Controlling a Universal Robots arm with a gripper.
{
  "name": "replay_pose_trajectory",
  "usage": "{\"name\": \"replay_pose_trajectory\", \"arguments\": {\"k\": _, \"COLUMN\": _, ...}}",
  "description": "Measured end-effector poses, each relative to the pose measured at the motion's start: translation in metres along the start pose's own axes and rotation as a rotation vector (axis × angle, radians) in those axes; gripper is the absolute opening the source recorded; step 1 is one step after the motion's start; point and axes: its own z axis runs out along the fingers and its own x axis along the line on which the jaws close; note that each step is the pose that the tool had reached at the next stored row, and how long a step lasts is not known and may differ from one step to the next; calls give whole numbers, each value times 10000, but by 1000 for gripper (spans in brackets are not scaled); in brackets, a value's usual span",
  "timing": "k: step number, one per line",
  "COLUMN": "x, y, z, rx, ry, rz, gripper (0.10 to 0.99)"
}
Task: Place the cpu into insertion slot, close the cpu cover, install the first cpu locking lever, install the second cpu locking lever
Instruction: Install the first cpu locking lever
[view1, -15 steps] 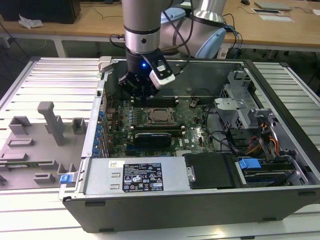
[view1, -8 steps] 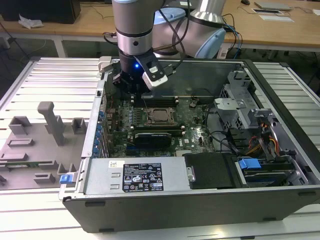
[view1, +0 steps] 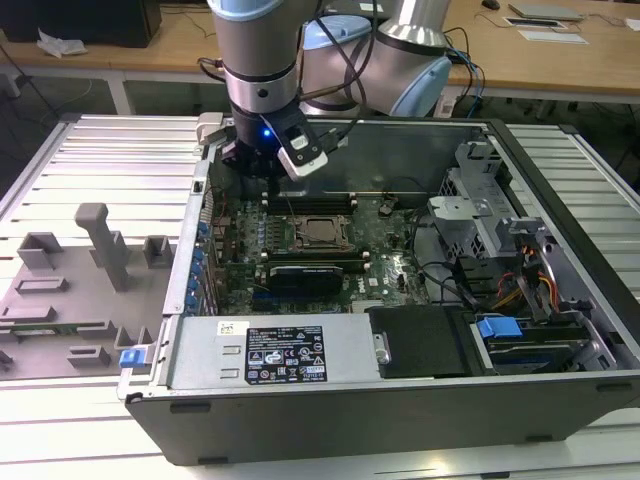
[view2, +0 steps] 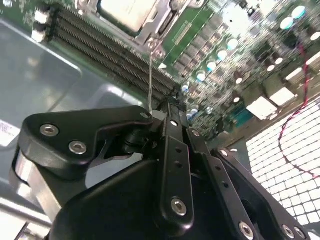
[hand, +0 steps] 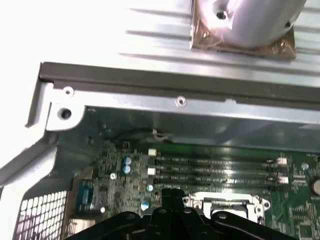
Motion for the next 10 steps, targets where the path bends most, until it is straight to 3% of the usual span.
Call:
{"name": "replay_pose_trajectory", "arguments": {"k": 4, "x": -73, "y": -8, "z": 9, "rx": -5, "ry": -2, "rz": -1, "gripper": 106}}
{"name": "replay_pose_trajectory", "arguments": {"k": 10, "x": -566, "y": -60, "z": 40, "rx": -5, "ry": -1, "rz": -2, "gripper": 106}}
